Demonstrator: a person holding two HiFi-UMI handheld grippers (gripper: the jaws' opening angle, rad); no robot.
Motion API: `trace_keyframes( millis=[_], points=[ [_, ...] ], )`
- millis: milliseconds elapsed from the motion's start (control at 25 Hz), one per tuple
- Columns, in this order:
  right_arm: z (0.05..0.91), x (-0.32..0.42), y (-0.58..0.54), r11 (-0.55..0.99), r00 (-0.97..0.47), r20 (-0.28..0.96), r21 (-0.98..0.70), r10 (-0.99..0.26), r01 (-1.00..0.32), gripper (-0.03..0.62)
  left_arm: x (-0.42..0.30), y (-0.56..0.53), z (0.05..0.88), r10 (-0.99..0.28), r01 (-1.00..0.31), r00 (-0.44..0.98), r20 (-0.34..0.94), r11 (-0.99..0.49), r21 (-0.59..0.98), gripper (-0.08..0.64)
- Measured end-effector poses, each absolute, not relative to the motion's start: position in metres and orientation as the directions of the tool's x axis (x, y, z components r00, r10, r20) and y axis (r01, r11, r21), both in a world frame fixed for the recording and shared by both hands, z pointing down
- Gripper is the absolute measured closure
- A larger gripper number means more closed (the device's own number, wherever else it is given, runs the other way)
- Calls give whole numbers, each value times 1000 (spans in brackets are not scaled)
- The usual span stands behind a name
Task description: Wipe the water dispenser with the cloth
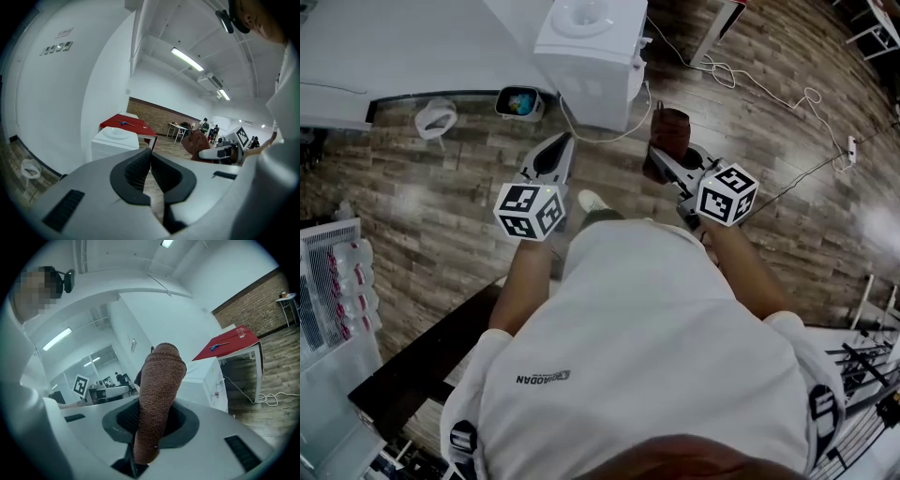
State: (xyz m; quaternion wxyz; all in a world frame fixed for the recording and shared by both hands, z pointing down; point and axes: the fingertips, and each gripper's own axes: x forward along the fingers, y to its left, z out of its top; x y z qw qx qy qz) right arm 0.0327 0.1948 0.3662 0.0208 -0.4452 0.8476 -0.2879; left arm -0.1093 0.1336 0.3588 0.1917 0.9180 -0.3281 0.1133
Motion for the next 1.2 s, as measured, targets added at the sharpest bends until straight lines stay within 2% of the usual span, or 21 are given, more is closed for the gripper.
trace_keyframes(
  millis=[280, 600, 1200],
  points=[
    [373, 49, 246, 394, -557, 276, -472, -784, -788, 520, -100, 196, 361, -552, -648, 752, 359, -718, 253, 560],
    [383, 41, 288, 405, -540, 326, -398, -776, -823, 520, -111, 233, 363, -601, -692, 716, 355, -680, 244, 559],
    [393, 33, 295, 408, -542, 340, -393, -768, -824, 520, -120, 255, 360, -623, -719, 685, 376, -661, 214, 560]
  ],
)
